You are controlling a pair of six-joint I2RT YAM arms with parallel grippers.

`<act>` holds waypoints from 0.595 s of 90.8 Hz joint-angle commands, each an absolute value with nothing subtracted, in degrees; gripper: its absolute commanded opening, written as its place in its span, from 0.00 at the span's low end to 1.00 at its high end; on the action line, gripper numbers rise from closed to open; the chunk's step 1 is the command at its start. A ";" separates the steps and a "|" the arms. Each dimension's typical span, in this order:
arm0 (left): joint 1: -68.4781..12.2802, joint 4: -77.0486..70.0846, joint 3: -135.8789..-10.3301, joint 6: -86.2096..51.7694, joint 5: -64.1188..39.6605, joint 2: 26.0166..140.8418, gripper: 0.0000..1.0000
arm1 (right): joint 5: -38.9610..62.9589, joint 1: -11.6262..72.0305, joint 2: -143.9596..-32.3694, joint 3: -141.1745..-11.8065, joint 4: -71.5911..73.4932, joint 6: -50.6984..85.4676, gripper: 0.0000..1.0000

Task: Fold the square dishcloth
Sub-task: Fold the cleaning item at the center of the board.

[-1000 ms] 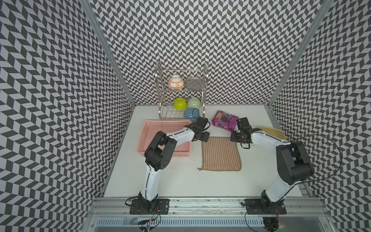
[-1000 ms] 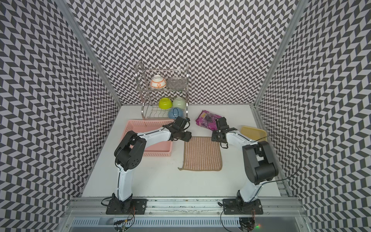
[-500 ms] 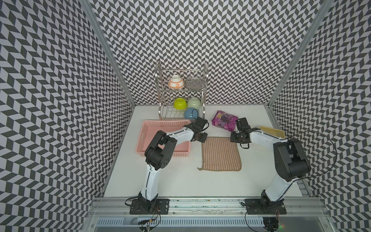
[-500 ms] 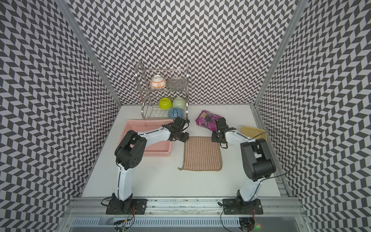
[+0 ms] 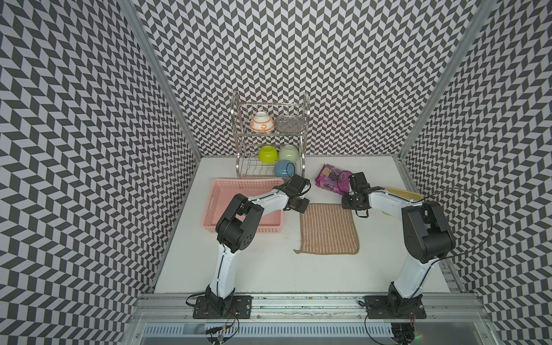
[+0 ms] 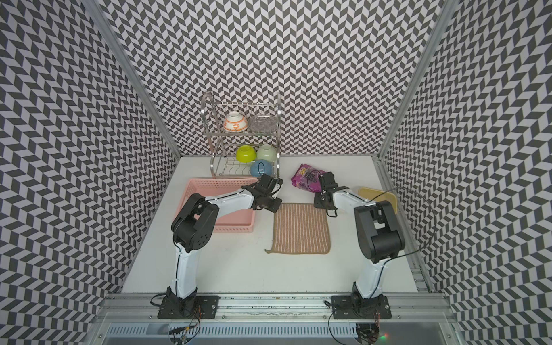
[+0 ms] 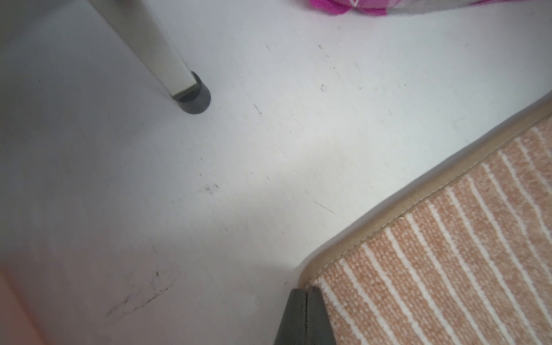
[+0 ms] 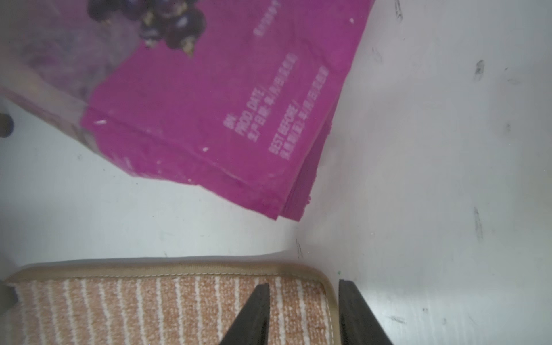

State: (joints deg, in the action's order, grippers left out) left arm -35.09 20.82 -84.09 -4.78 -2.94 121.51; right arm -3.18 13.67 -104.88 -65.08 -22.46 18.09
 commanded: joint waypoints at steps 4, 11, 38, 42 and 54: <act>-34.72 22.06 -85.10 -4.13 -2.84 122.92 0.00 | -4.54 13.19 -105.95 -66.36 -22.32 17.85 0.35; -34.72 22.06 -85.34 -4.10 -2.65 123.05 0.00 | -4.72 13.10 -106.37 -66.36 -22.23 17.86 0.33; -34.76 21.77 -85.43 -4.21 -2.20 123.13 0.00 | -4.70 12.75 -108.84 -66.02 -21.42 18.02 0.32; -34.74 21.60 -85.43 -4.14 -2.24 123.09 0.00 | -4.57 12.67 -109.22 -66.05 -21.21 17.97 0.31; -34.74 20.71 -85.34 -4.36 -2.31 123.06 0.00 | -4.35 12.71 -109.71 -66.09 -21.01 18.00 0.19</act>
